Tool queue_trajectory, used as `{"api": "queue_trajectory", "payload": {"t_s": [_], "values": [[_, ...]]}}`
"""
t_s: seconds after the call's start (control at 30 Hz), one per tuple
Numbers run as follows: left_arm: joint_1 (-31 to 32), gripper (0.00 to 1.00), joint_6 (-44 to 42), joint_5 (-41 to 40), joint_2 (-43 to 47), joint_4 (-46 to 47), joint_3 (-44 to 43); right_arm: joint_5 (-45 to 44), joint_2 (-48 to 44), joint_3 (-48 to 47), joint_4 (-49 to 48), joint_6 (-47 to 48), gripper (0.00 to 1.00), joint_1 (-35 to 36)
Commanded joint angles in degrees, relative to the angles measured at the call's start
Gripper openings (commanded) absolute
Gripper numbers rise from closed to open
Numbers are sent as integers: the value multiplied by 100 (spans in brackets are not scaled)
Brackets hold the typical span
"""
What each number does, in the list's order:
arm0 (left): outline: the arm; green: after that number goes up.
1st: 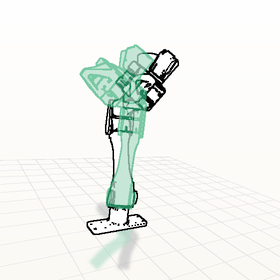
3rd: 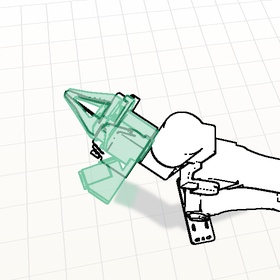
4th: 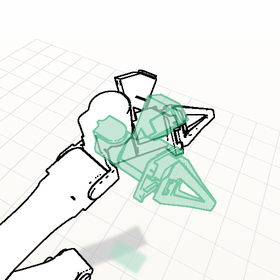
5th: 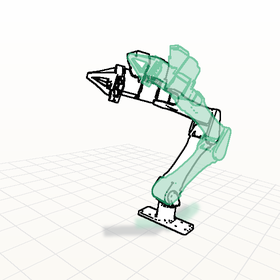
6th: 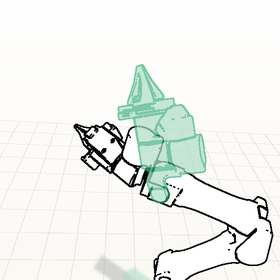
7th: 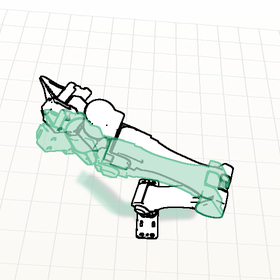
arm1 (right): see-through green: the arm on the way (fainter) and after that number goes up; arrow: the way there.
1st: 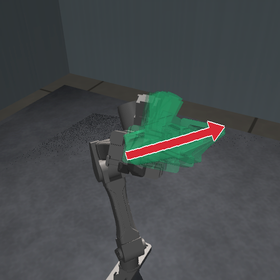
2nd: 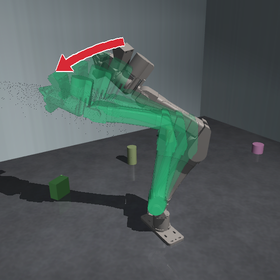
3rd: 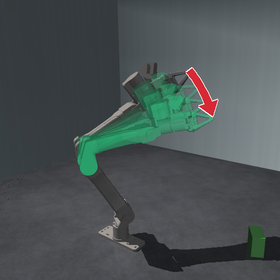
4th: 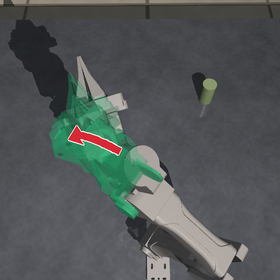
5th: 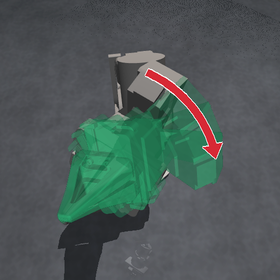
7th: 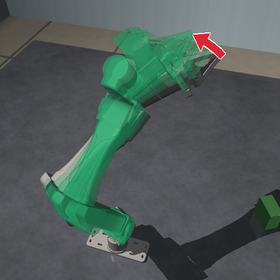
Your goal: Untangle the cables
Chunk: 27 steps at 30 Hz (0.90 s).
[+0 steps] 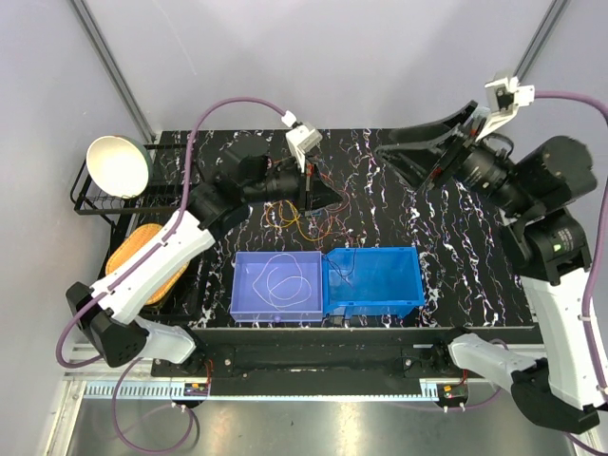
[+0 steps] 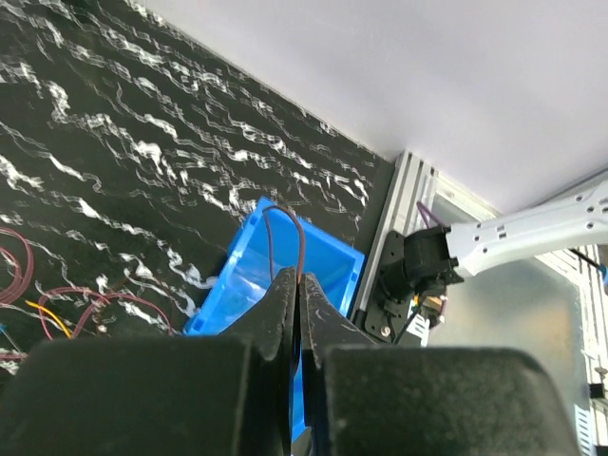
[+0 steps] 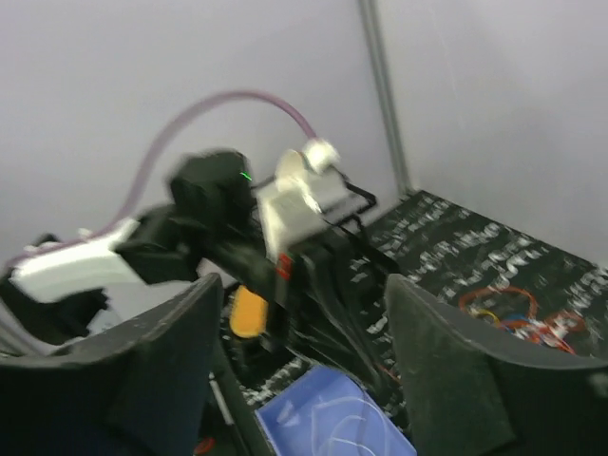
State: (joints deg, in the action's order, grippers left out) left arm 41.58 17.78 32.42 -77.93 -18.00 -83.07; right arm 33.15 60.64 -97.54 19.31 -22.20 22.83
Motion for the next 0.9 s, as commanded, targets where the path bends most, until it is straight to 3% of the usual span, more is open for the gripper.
{"api": "queue_trajectory", "payload": {"t_s": [0.0, 0.17, 0.6, 0.87], "values": [[17, 0, -353, -288, 208, -351, -885, -818, -386, 735, 205, -4, 81, 2], [16, 0, -521, -404, 155, -827, -1589, -810, -615, 1596, 336, -127, 83, -7], [17, 0, -548, -605, 155, -854, -1783, -371, -834, 3485, -146, -399, 76, 11], [8, 0, -574, -764, 76, -881, -1871, 25, -721, 4102, -762, -663, 73, 204]]}}
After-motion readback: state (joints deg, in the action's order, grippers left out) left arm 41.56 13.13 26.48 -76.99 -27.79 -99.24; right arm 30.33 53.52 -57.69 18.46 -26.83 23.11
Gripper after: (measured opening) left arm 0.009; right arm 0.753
